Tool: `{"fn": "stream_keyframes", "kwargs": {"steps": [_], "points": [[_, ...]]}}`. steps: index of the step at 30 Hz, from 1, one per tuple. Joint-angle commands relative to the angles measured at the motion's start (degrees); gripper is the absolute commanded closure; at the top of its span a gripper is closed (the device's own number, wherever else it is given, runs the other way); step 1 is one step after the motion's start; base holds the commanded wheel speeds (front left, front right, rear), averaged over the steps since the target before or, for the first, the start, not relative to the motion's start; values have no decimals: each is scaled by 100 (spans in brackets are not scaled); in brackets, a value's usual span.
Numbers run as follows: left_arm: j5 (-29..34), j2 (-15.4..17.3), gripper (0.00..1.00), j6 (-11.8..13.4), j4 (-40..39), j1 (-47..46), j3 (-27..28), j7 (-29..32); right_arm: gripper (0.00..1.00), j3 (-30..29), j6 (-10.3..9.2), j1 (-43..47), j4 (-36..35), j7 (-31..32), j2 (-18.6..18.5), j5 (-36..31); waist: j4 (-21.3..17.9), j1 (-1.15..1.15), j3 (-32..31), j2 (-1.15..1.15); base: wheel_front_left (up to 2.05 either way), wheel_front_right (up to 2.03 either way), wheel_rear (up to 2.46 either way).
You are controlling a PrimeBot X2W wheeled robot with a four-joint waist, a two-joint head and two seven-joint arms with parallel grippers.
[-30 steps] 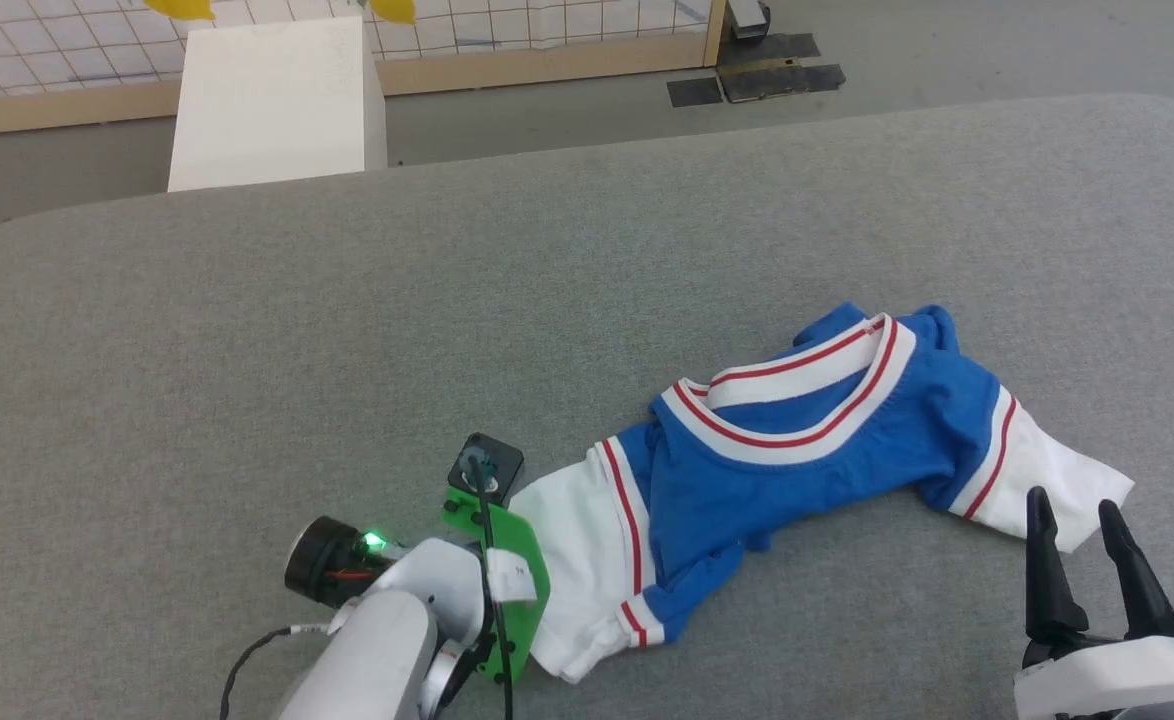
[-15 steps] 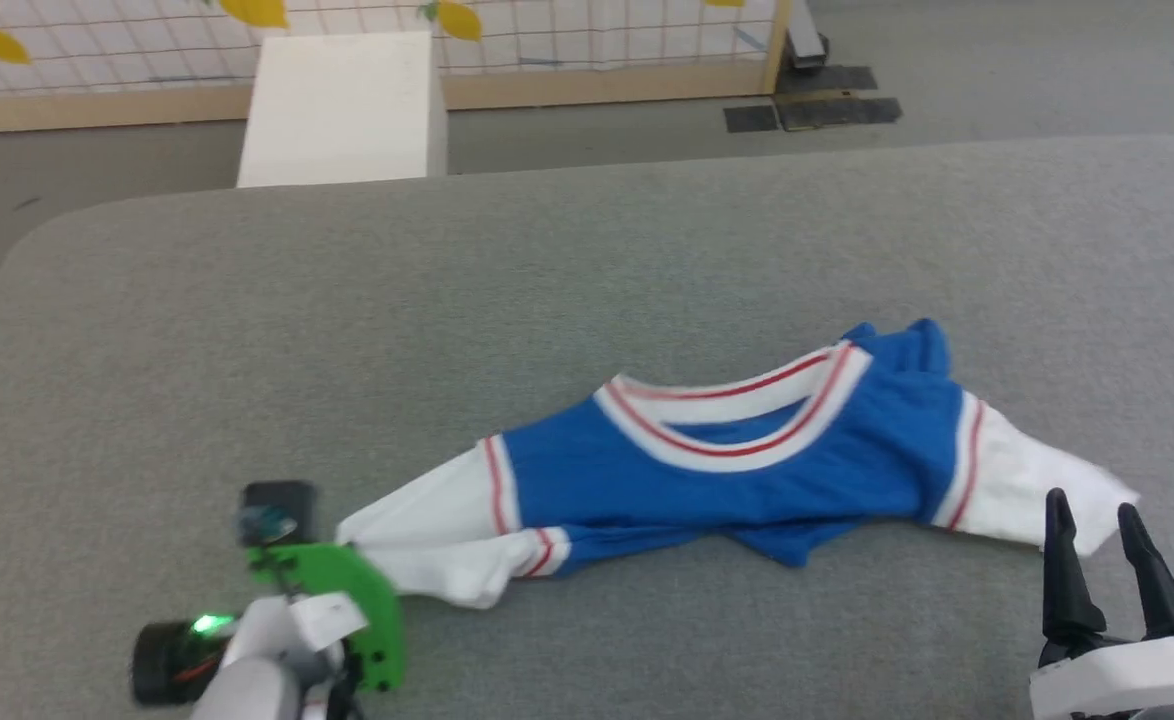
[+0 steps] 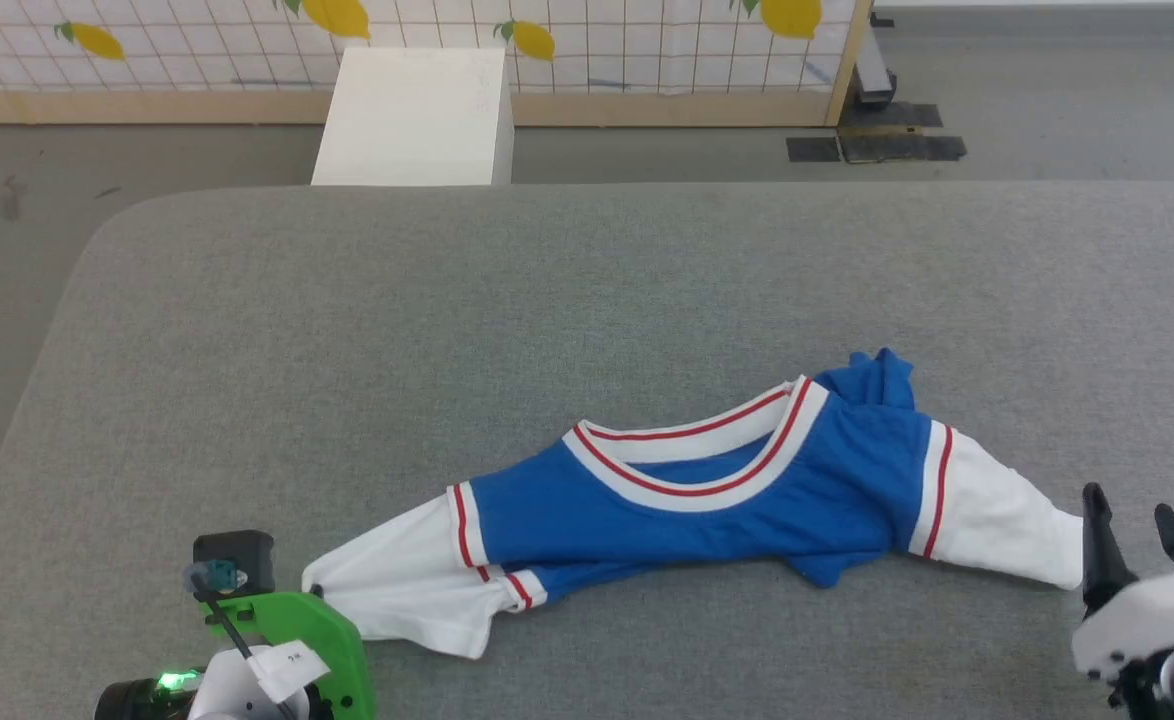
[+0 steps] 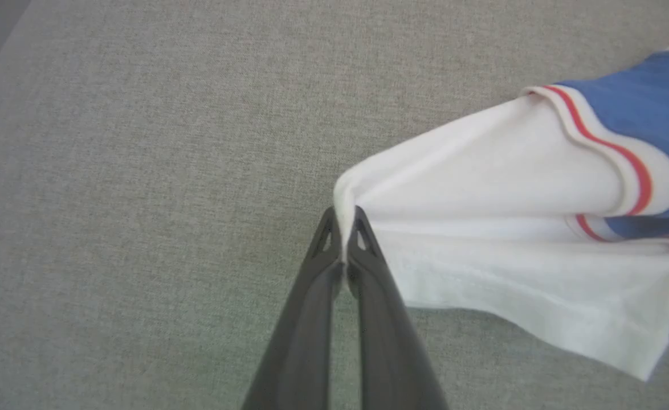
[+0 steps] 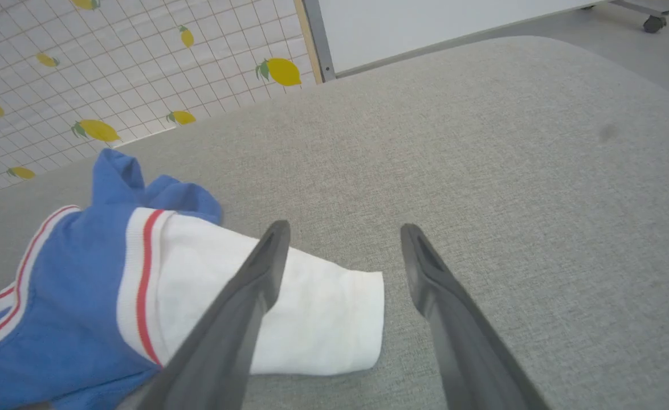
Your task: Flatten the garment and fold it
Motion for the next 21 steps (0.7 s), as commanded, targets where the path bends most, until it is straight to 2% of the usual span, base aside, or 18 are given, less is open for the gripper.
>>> {"fn": "stream_keyframes", "kwargs": {"steps": [1,10,15,19,20,21], "points": [[-57,10,100,-11,-36,22,-13,-20,0,-126,-9,-254,145,244,4,-106,29,0,70,29,0,0,0],[-81,-12,100,-79,-111,-202,-130,-15,0,-850,-9,-1253,1099,1898,4,-732,146,0,402,29,0,0,0],[-96,-4,100,-91,-111,-328,-151,-24,0,-786,-9,-1542,1416,2919,4,-1014,178,0,592,29,0,0,0],[-120,4,100,-98,-102,-373,-163,-14,0,-535,-9,-1482,1400,3880,4,-1226,189,0,649,29,0,0,0],[-129,3,100,-102,-98,-383,-168,-9,46,-485,-9,-1458,1363,4069,4,-1217,192,0,657,29,0,0,0],[-137,1,100,-106,-91,-397,-175,-2,64,-427,-9,-1420,1299,4290,4,-1211,196,0,661,29,0,0,0]]}}
